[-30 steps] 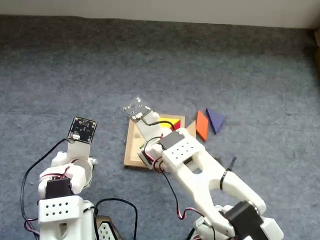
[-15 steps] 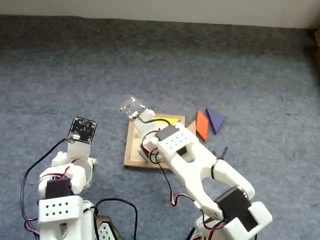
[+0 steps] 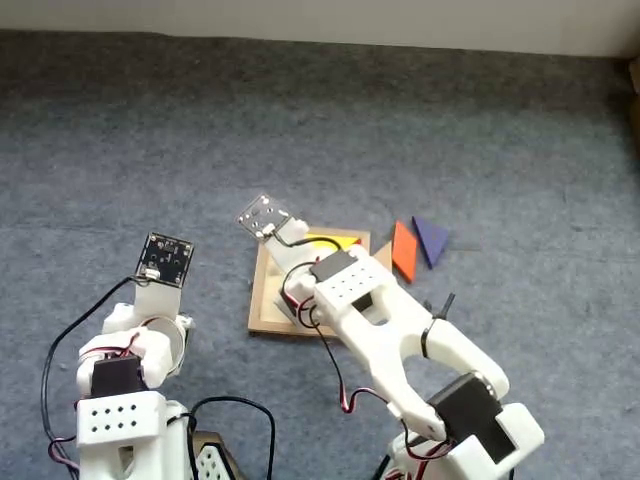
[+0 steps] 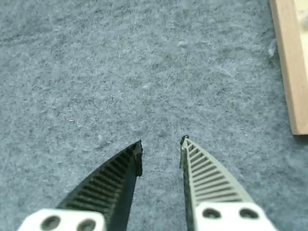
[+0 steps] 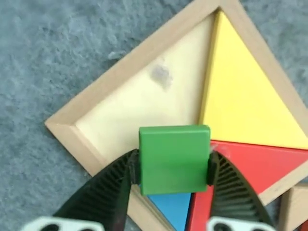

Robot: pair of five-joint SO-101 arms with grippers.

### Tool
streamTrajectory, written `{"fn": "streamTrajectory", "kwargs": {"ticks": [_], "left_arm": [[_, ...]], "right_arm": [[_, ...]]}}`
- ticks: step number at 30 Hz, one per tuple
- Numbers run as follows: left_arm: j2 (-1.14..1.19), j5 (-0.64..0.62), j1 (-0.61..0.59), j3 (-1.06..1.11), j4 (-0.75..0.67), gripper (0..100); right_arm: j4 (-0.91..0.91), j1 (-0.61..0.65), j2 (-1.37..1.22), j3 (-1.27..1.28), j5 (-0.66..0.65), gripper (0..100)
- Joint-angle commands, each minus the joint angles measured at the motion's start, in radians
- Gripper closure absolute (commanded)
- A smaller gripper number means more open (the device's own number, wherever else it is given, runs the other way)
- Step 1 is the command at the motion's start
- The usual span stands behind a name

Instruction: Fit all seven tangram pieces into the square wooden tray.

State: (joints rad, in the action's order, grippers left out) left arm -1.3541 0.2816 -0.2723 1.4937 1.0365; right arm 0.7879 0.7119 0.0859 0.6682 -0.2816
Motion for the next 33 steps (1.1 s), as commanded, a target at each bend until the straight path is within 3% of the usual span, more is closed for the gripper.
{"fn": "streamTrajectory", "kwargs": {"ticks": [1, 7, 17, 24, 33], "left_arm": [[-0.013, -0.003, -0.012, -0.004, -0.011, 85], [-0.013, -0.003, -0.012, -0.004, -0.011, 85], [-0.013, -0.003, -0.012, -0.002, -0.011, 85], [-0.013, -0.003, -0.012, -0.002, -0.011, 85], [-0.013, -0.003, -0.012, -0.002, -0.009, 85]], "right_arm": [[-0.007, -0.016, 0.013, -0.054, 0.091, 80.6], [-0.007, -0.015, 0.008, -0.054, 0.097, 74.7], [-0.005, -0.013, 0.024, -0.054, 0.098, 74.6], [-0.028, -0.019, 0.087, -0.050, 0.092, 88.9], [-0.071, -0.068, 0.058, -0.045, 0.092, 90.1]]}}
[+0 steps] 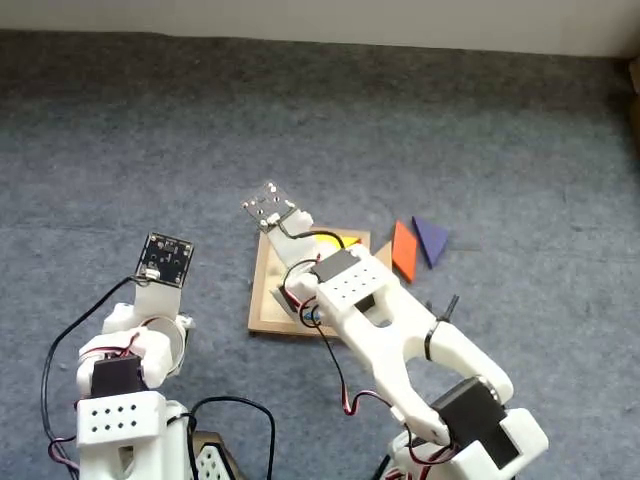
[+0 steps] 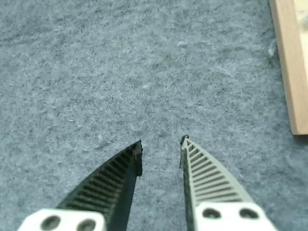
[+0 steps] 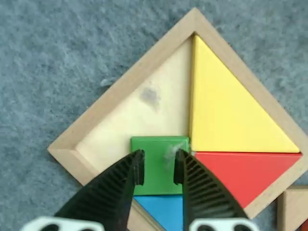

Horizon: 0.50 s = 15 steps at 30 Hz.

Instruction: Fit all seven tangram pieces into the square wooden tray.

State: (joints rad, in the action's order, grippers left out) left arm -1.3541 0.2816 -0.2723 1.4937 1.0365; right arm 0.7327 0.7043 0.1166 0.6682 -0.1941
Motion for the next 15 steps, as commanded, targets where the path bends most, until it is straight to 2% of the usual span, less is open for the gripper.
{"fn": "streamTrajectory", "kwargs": {"ticks": [1, 6, 15], "left_arm": [[-0.013, -0.003, -0.012, -0.002, -0.009, 85], [-0.013, -0.003, -0.012, -0.002, -0.009, 85], [-0.013, -0.003, -0.012, -0.002, -0.009, 85]], "right_arm": [[-0.015, -0.073, 0.028, -0.045, 0.005, 90.4], [-0.013, -0.113, 0.024, -0.044, 0.003, 98.1], [0.073, -0.038, 0.031, -0.051, 0.003, 98.5]]}}
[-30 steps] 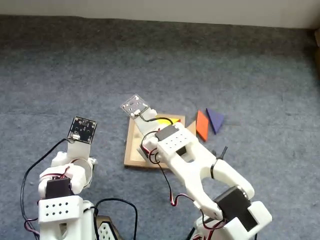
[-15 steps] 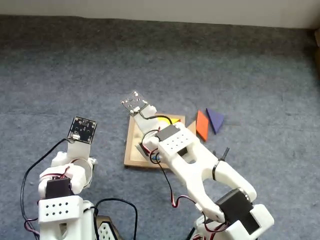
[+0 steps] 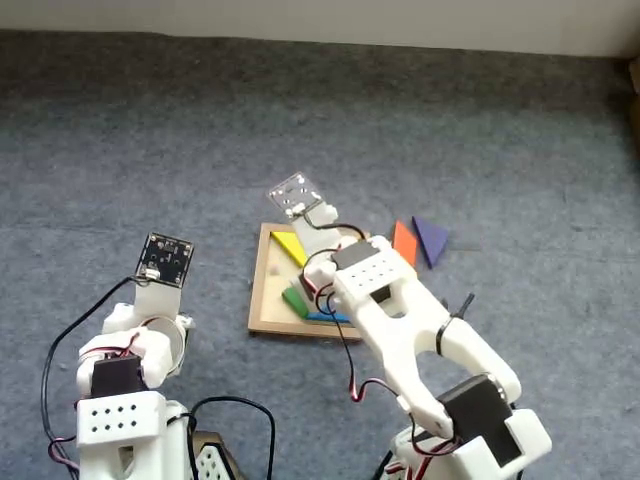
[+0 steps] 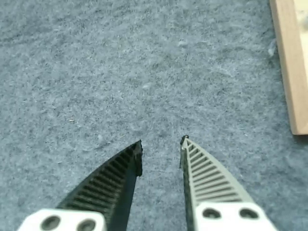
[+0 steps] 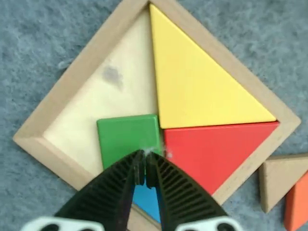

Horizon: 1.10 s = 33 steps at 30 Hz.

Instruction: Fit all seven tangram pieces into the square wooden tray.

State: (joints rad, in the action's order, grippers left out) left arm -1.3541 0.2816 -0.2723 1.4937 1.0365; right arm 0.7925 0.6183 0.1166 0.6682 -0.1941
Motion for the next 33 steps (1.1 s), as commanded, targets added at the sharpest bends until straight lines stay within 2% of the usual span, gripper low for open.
{"fn": "streamTrajectory", "kwargs": {"ticks": [1, 5, 12, 18, 23, 28, 31, 33], "left_arm": [[-0.013, -0.003, -0.012, -0.002, -0.009, 85], [-0.013, -0.003, -0.012, -0.002, -0.009, 85], [-0.013, -0.003, -0.012, -0.002, -0.009, 85], [-0.013, -0.003, -0.012, 0.007, -0.015, 85], [-0.013, -0.003, -0.012, 0.007, -0.015, 85], [-0.013, -0.003, -0.012, 0.007, -0.015, 85], [-0.013, -0.003, -0.012, 0.007, -0.015, 85], [-0.013, -0.003, -0.010, 0.007, -0.015, 85]], "right_arm": [[0.012, 0.054, 0.022, -0.051, 0.003, 98.5], [0.004, 0.045, -0.013, -0.047, 0.003, 98.5], [0.012, -0.085, -0.027, -0.047, 0.003, 98.5], [0.156, -0.157, 0.165, -0.054, 0.002, 98.5], [0.160, -0.311, 0.354, -0.047, 0.002, 98.4], [0.159, -0.472, 0.340, -0.054, 0.008, 86.8], [0.159, -0.496, 0.271, -0.062, 0.009, 79.7], [0.159, -0.489, 0.214, -0.093, 0.011, 79.3]]}}
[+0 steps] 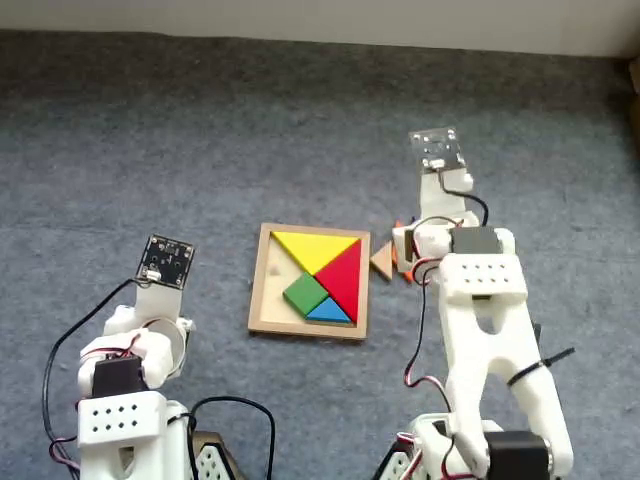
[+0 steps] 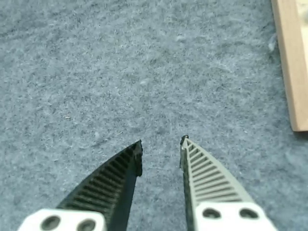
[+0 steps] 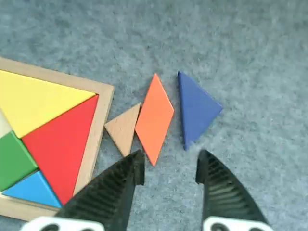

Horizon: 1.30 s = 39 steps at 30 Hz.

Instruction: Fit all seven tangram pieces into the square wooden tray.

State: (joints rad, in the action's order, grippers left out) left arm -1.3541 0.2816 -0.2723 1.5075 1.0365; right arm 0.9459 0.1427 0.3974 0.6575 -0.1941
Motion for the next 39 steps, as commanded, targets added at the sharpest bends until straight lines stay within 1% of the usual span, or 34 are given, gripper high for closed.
{"fn": "streamTrajectory", "kwargs": {"ticks": [1, 3, 6, 11, 16, 22, 27, 32, 39], "left_arm": [[-0.013, -0.003, -0.010, -0.007, -0.015, 85], [-0.013, -0.003, -0.010, -0.007, -0.015, 85], [-0.013, -0.003, -0.008, -0.007, -0.015, 85], [-0.013, -0.003, -0.008, -0.007, -0.015, 85], [-0.013, -0.003, -0.007, -0.007, -0.015, 85], [-0.013, -0.003, -0.007, -0.007, -0.015, 85], [-0.013, -0.003, -0.010, -0.007, -0.015, 85], [-0.013, -0.003, -0.010, -0.007, -0.015, 85], [-0.013, -0.003, -0.012, -0.007, -0.014, 85]], "right_arm": [[0.005, -0.005, -0.101, -0.099, 0.011, 79.3], [0.004, 0.005, -0.166, -0.145, 0.034, 79.3], [0.005, 0.030, -0.283, -0.242, 0.126, 79.3], [0.008, 0.045, -0.478, -0.409, 0.227, 79.3], [0.013, 0.047, -0.639, -0.530, 0.281, 79.3], [0.013, 0.073, -0.704, -0.553, 0.285, 79.3], [0.016, 0.071, -0.746, -0.553, 0.285, 79.3], [0.176, 0.070, -0.769, -0.562, 0.285, 79.3], [0.246, 0.087, -0.740, -0.559, 0.285, 79.3]]}}
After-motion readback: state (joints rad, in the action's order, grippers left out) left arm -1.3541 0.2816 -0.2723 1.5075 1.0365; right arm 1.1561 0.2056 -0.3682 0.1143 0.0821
